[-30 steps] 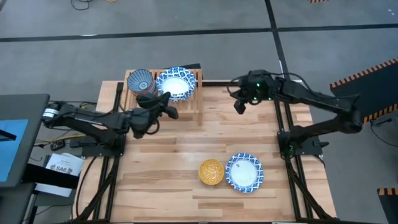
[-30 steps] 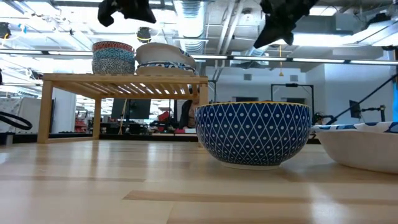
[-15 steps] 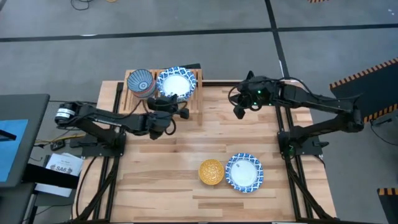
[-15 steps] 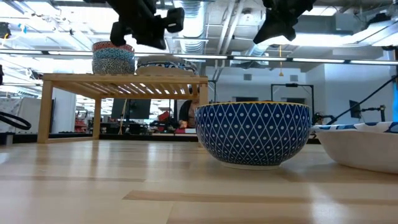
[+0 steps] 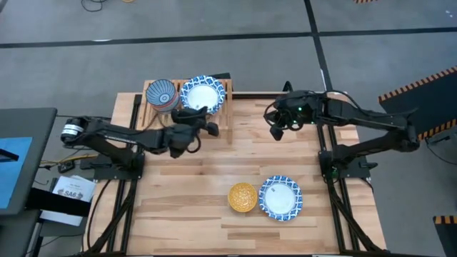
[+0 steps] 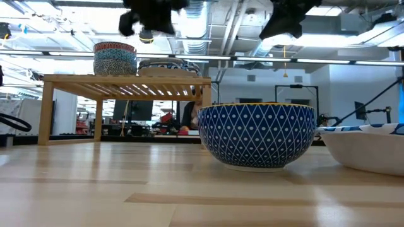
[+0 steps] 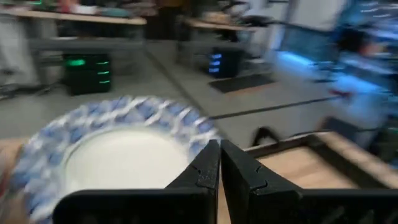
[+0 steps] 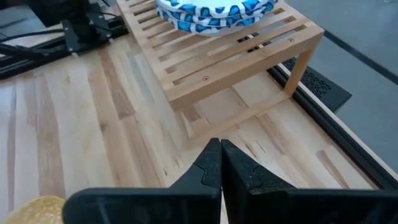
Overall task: Place and stack bowls onto a shelf
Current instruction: Stack the small yellow bowl on top of the small blue bowl on the shelf
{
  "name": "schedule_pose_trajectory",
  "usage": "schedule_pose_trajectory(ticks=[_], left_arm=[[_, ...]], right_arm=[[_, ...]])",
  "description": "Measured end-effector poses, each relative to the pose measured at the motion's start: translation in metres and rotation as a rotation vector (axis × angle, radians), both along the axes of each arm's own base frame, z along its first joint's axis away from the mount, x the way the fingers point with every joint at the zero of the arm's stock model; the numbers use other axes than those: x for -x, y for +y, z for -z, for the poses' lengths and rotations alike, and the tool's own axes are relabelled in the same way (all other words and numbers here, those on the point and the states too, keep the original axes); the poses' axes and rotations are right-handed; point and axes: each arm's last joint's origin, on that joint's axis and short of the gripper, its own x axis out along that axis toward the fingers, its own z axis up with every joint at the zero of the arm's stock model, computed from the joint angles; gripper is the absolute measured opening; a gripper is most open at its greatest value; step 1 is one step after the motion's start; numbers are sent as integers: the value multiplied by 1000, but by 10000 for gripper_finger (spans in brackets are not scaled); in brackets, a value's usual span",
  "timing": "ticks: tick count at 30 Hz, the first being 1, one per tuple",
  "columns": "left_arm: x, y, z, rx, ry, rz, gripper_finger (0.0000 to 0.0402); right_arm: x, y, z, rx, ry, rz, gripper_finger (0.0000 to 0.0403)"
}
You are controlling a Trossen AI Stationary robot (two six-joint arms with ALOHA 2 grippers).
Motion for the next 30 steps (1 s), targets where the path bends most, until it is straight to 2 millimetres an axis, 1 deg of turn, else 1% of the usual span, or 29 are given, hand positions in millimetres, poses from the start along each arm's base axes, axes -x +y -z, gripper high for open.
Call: schedule_pose_trajectory(ticks=[1,2,5,7,9,12,15,18,21,24,26,27,30], left_arm=[[2,-2,-11,-5,-11,49,0],[4,-4,-21,-7,-26,133,0],[15,-11,-47,-9,-42,465,0],[25,-16,-58,-16,-44,690,0],[36,-19,-63,-3,-28,820,0],[53,-20,-66,45,-10,838,0],[66,-22,-71,48,-16,825,0],[75,-28,-79,12,-37,855,0],[82,-30,-84,-29,-48,865,0],[83,-31,-85,-35,-44,874,0],[80,-32,-80,-20,-45,891,0],[77,-33,-75,0,-48,896,0],[63,-35,-50,130,-24,883,0]], right_arm=[[2,1,-1,0,1,-3,24],[4,2,-1,-2,7,-5,30],[11,8,-2,-16,32,-17,54],[17,13,0,-51,64,-18,65],[23,19,2,-88,105,-20,71],[26,29,5,-156,126,-9,75],[25,40,7,-236,131,-16,76],[17,52,11,-304,140,-45,77],[6,62,18,-334,166,-61,77],[-9,71,29,-371,203,-69,78],[-17,76,39,-374,257,-87,78],[-20,79,43,-365,279,-100,78],[-19,84,50,-329,351,-93,78]])
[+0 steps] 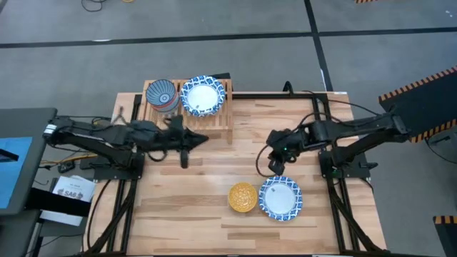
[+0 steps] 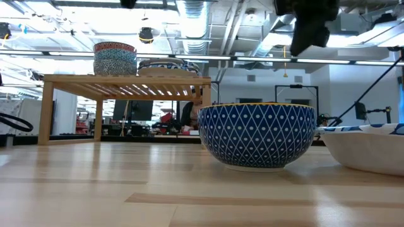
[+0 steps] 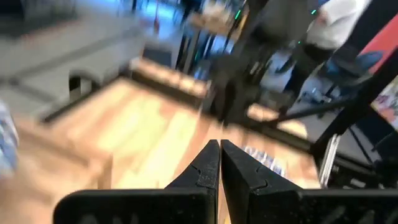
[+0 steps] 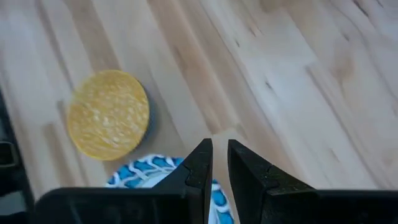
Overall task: Place and stack bowls onto a shelf
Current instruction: Stack the small yellow bowl on top of the small blue bowl on the shelf
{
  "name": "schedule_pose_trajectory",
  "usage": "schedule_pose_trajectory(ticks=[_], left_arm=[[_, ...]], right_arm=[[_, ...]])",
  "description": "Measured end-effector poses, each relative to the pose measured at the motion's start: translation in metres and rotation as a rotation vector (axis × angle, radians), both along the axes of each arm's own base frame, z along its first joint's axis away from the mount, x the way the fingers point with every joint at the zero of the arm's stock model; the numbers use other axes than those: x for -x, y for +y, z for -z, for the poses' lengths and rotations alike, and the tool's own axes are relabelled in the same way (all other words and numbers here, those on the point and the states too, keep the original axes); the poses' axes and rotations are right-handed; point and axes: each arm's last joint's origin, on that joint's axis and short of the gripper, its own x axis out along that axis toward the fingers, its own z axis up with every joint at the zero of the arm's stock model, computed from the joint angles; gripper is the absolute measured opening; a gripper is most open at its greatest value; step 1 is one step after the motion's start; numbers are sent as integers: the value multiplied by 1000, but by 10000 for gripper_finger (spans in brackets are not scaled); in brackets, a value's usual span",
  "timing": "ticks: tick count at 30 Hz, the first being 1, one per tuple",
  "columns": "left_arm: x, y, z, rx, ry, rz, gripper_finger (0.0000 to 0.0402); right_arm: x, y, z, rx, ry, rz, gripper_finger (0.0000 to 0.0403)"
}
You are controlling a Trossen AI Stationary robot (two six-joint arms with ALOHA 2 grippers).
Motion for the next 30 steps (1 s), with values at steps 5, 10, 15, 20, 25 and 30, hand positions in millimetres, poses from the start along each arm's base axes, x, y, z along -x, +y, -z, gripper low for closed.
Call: schedule_pose_trajectory(ticks=[5,10,15,20,25,30], left_arm=[[-25,-5,26,116,97,15,10],[-57,-13,52,225,202,73,67],[-97,-27,76,283,358,132,152],[-138,-39,100,352,635,132,209],[-172,-52,123,380,803,121,221],[-192,-56,140,408,861,75,221]], right_arm=[[18,3,-2,49,75,49,78],[37,5,-11,52,78,92,78],[48,6,-17,88,56,128,78],[53,4,-19,98,65,135,78],[55,3,-18,117,87,128,78],[56,3,-18,124,94,118,78]])
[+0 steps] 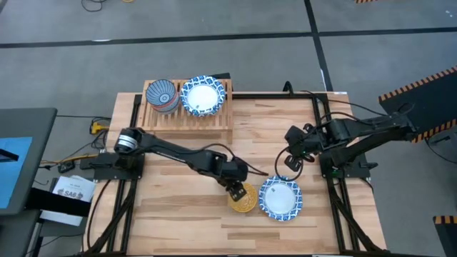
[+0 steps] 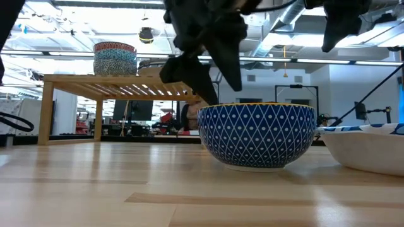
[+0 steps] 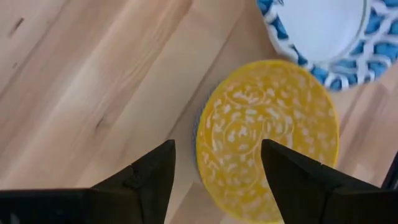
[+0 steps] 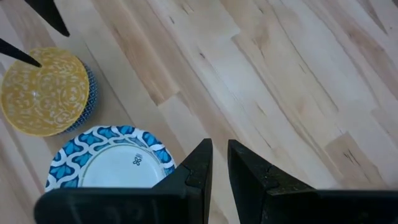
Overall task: Place and stack bowls onto a shelf
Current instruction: Stack the small yellow bowl on top of the small blue bowl on the shelf
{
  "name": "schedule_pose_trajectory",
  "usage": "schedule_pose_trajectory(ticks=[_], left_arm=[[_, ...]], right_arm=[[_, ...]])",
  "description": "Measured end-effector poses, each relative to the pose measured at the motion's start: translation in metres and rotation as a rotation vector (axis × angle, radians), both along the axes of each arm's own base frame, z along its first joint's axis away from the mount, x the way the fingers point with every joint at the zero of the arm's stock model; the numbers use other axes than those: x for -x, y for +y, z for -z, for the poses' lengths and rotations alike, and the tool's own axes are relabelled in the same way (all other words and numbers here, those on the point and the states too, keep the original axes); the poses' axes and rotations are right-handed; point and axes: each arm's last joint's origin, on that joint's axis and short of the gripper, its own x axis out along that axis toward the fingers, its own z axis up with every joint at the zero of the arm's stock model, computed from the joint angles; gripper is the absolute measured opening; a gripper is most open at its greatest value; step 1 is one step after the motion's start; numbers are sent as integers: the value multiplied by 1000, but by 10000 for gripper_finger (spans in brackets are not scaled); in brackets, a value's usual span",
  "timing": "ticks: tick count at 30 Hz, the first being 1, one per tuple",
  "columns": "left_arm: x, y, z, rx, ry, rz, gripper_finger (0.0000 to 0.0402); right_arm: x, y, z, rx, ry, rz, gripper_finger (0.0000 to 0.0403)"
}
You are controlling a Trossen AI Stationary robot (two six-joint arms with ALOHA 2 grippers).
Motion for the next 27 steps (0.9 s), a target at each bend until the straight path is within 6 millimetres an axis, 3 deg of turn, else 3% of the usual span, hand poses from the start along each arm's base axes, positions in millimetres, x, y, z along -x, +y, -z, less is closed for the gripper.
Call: schedule_pose_trajectory(ticks=[7,18,21,25,27], left_arm=[[0,1,15,-11,61,-99,222],[-6,-4,39,67,124,-70,212],[-5,-4,43,63,144,-62,170],[-6,-4,42,50,137,-8,53],[-5,-4,41,33,137,14,16]], right_arm=[[0,0,0,15,12,-26,78],[0,-1,0,47,16,-59,78],[0,-1,0,51,15,-57,78],[0,-1,0,51,12,-53,78],[-1,-2,0,51,10,-49,78]])
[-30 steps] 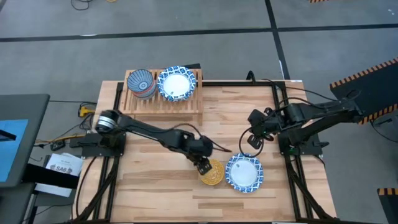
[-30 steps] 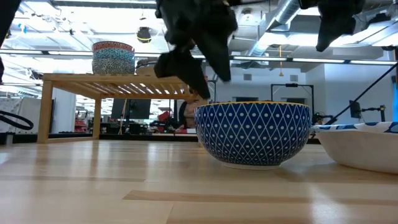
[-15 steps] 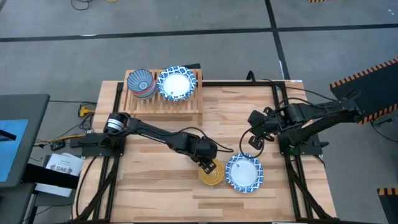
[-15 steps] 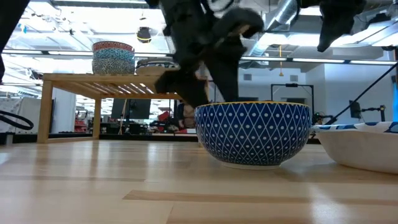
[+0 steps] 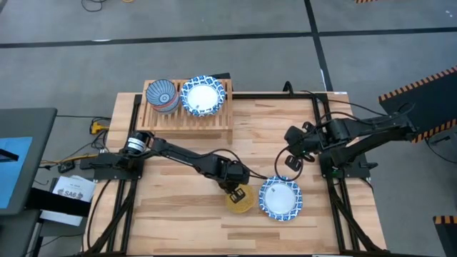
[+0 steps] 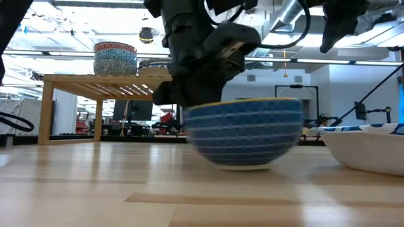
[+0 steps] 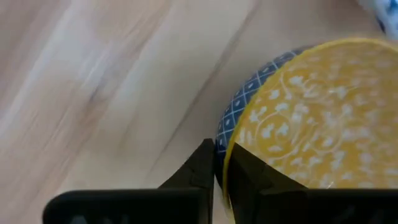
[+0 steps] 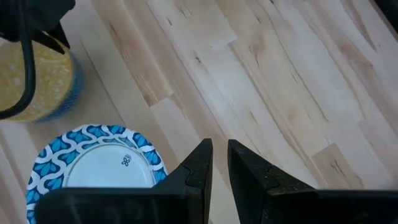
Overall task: Place and stack bowls onto a shelf
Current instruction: Stack the small yellow bowl on top of the small blue bowl on the shelf
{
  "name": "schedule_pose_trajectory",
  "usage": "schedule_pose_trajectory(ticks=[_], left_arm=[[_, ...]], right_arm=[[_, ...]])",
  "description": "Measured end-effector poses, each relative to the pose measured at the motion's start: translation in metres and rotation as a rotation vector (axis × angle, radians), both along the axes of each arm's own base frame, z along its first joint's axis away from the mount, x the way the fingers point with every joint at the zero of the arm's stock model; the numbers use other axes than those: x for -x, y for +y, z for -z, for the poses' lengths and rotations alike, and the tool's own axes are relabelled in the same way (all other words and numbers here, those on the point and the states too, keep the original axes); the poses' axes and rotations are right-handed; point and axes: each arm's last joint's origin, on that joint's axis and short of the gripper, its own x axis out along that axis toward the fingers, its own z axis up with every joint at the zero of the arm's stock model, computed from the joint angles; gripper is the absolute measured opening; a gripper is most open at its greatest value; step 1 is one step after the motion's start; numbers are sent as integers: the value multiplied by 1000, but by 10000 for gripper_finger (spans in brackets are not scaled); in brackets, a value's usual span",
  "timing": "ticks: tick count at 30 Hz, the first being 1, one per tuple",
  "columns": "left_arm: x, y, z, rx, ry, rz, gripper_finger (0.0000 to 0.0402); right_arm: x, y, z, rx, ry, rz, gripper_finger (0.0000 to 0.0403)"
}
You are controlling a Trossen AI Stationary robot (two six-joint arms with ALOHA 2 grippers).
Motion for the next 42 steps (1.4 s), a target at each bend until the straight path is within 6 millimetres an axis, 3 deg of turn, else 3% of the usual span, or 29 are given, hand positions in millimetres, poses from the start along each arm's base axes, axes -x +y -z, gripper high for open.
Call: schedule_pose_trajectory(ticks=[7,17,25,33,38,42], left_arm=[[20,7,-27,-96,53,73,4],[72,22,-116,-212,-49,121,2],[137,64,-184,-303,-121,-23,1],[231,122,-245,-411,-294,-344,0],[280,150,-263,-471,-357,-573,0],[297,167,-271,-471,-337,-634,0]], right_arm=[[-1,-3,0,-18,-14,48,78],[-4,-2,-2,-42,-57,83,78],[-7,-2,-4,-48,-100,85,78],[-10,-2,-5,-46,-135,89,78],[-11,-3,-6,-28,-150,101,78],[-12,-6,-6,-26,-154,114,78]])
